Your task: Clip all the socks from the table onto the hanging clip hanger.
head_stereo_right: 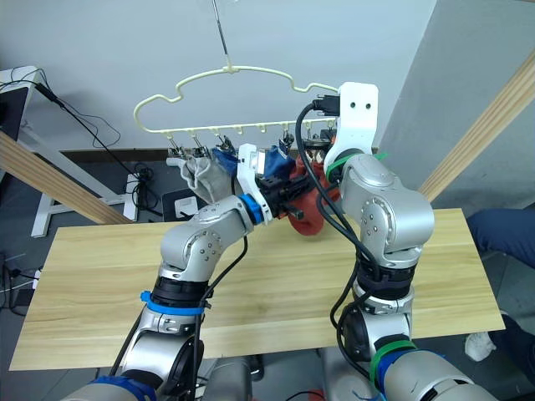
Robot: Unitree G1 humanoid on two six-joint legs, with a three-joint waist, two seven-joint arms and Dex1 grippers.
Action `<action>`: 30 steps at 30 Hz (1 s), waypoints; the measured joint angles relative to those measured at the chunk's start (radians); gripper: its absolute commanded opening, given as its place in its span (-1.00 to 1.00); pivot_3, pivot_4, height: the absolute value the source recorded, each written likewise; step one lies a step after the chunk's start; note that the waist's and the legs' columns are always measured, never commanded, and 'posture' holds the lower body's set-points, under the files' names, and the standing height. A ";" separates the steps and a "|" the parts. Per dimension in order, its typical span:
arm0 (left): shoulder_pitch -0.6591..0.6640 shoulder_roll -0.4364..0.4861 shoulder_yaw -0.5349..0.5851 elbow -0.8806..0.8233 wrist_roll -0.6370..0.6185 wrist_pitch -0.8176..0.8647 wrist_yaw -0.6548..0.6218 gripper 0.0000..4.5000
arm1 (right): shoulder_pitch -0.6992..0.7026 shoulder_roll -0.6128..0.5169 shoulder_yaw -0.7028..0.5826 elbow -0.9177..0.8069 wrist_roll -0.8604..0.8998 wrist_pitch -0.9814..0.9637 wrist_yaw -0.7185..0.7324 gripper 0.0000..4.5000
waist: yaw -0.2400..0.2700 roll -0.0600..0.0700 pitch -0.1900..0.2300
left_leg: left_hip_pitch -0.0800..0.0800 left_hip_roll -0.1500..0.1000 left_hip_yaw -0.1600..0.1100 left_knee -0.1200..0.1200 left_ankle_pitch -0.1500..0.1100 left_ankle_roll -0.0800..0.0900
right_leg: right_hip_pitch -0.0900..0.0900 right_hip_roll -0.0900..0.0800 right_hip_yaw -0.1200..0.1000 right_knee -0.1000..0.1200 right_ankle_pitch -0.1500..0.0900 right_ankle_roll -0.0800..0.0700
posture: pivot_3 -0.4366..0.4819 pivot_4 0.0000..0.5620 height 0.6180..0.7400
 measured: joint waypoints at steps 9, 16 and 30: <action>-0.016 -0.020 0.002 0.035 0.016 -0.029 0.011 -1.00 | -0.002 0.004 -0.006 -0.001 0.000 0.004 -0.005 -0.73 | -0.001 0.000 0.000 | 0.000 0.000 0.000 0.000 0.000 0.000 | 0.000 0.000 0.000 0.000 0.000 0.000 | -0.62 0.18 1.00; -0.019 -0.029 0.001 0.036 0.016 -0.032 0.011 -1.00 | -0.002 0.009 -0.011 -0.001 -0.001 0.018 -0.009 0.34 | -0.002 0.000 0.000 | 0.000 0.000 0.000 0.000 0.000 0.000 | 0.000 0.000 0.000 0.000 0.000 0.000 | -0.62 0.18 1.00; 0.089 0.142 -0.002 -0.173 -0.002 0.065 -0.042 0.35 | 0.066 -0.108 -0.028 -0.119 0.079 0.136 0.110 0.50 | -0.006 0.000 0.000 | 0.000 0.001 0.000 0.000 0.000 0.000 | 0.000 0.000 0.000 0.000 0.000 0.000 | -0.62 0.14 1.00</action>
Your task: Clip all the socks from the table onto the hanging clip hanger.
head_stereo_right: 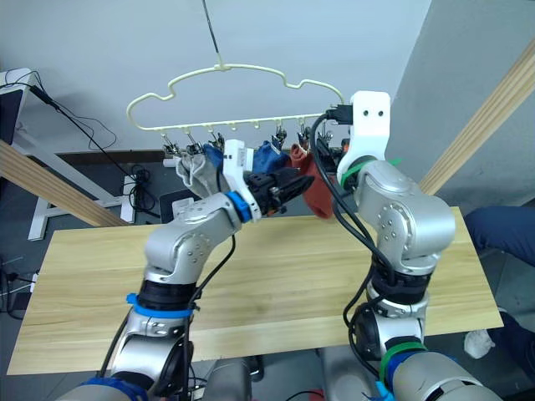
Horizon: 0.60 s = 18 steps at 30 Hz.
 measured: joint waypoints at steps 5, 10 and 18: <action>0.101 0.082 0.018 -0.173 -0.067 0.078 -0.017 0.35 | 0.081 -0.102 -0.010 -0.143 0.106 0.096 0.128 0.50 | 0.000 0.000 0.000 | 0.000 0.000 0.000 0.000 0.000 0.000 | 0.000 0.000 0.000 0.000 0.000 0.000 | -0.65 0.10 1.00; 0.243 0.164 0.127 -0.296 -0.130 0.124 -0.009 0.35 | 0.185 -0.204 -0.062 -0.259 0.198 0.138 0.247 0.50 | -0.010 0.000 0.000 | 0.000 0.000 0.000 0.001 0.000 0.000 | 0.000 0.000 0.000 0.000 0.000 0.000 | -0.64 0.03 1.00; 0.627 0.285 0.330 -0.401 -0.110 0.017 -0.017 0.35 | 0.557 -0.318 -0.053 -0.371 0.276 -0.053 0.388 0.50 | -0.018 -0.001 -0.005 | 0.001 0.000 0.002 0.000 0.000 0.000 | -0.001 0.000 0.002 0.000 -0.003 0.004 | -0.55 -0.09 1.00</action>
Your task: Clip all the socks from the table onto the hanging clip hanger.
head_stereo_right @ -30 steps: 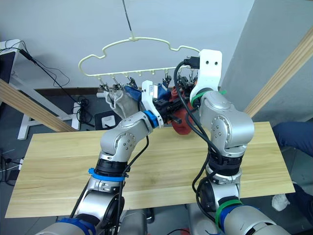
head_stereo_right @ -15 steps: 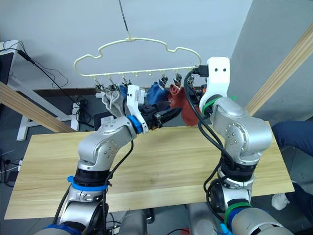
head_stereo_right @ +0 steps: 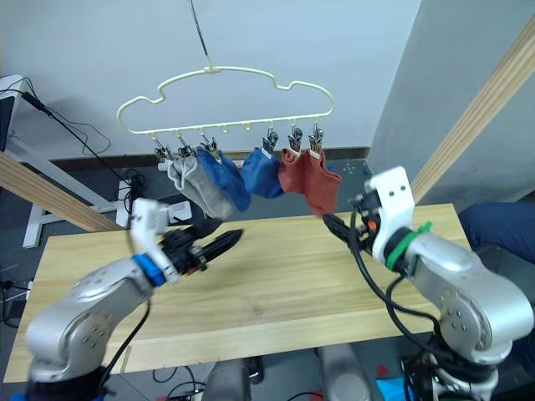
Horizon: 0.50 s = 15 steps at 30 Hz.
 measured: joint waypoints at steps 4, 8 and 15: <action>0.098 0.000 0.031 -0.008 0.028 -0.080 0.001 0.35 | 0.153 -0.050 0.043 0.003 -0.012 -0.160 0.027 0.50 | 0.006 -0.004 -0.015 | 0.000 0.000 0.001 0.002 0.000 0.000 | 0.001 -0.001 0.001 0.000 0.000 0.001 | -0.53 -0.11 1.00; 0.172 -0.022 0.042 -0.010 0.068 -0.169 0.009 0.35 | 0.310 -0.065 0.066 0.029 -0.055 -0.361 0.037 0.50 | 0.006 -0.008 -0.039 | 0.002 0.000 0.003 0.001 0.000 0.000 | 0.001 0.000 0.002 -0.001 0.000 0.001 | -0.47 -0.17 1.00; 0.311 -0.082 0.042 -0.010 0.140 -0.289 0.047 0.35 | 0.531 -0.059 0.079 0.061 -0.089 -0.627 0.076 0.50 | 0.006 -0.009 -0.068 | 0.011 0.001 0.006 0.001 0.000 0.000 | 0.008 0.000 0.005 0.000 -0.002 -0.003 | -0.43 -0.27 1.00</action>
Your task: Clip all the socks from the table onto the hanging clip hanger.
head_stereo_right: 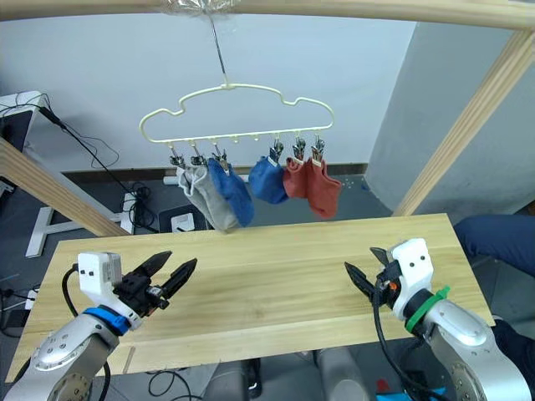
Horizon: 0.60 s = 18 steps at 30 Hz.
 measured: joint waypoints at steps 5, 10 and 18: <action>0.022 -0.023 0.000 0.002 0.028 -0.053 0.015 0.35 | 0.062 -0.004 0.006 0.021 -0.009 -0.116 0.018 0.50 | -0.004 -0.005 -0.017 | 0.007 0.000 0.001 0.000 0.000 0.000 | 0.005 -0.001 0.000 -0.002 -0.001 -0.005 | -0.41 -0.31 1.00; 0.061 -0.038 0.000 0.000 0.043 -0.073 0.031 0.35 | 0.110 -0.004 0.011 0.045 -0.020 -0.189 0.021 0.50 | -0.002 -0.006 -0.034 | 0.007 0.001 0.002 -0.001 0.000 0.000 | 0.005 -0.001 0.000 -0.003 -0.001 -0.006 | -0.38 -0.32 1.00; 0.119 -0.038 0.003 -0.001 0.042 -0.097 0.022 0.35 | 0.138 -0.029 0.012 0.081 -0.022 -0.228 0.040 0.50 | 0.008 -0.006 -0.046 | 0.007 0.001 0.002 -0.003 0.000 0.000 | 0.005 -0.001 0.000 -0.004 -0.001 -0.007 | -0.36 -0.37 1.00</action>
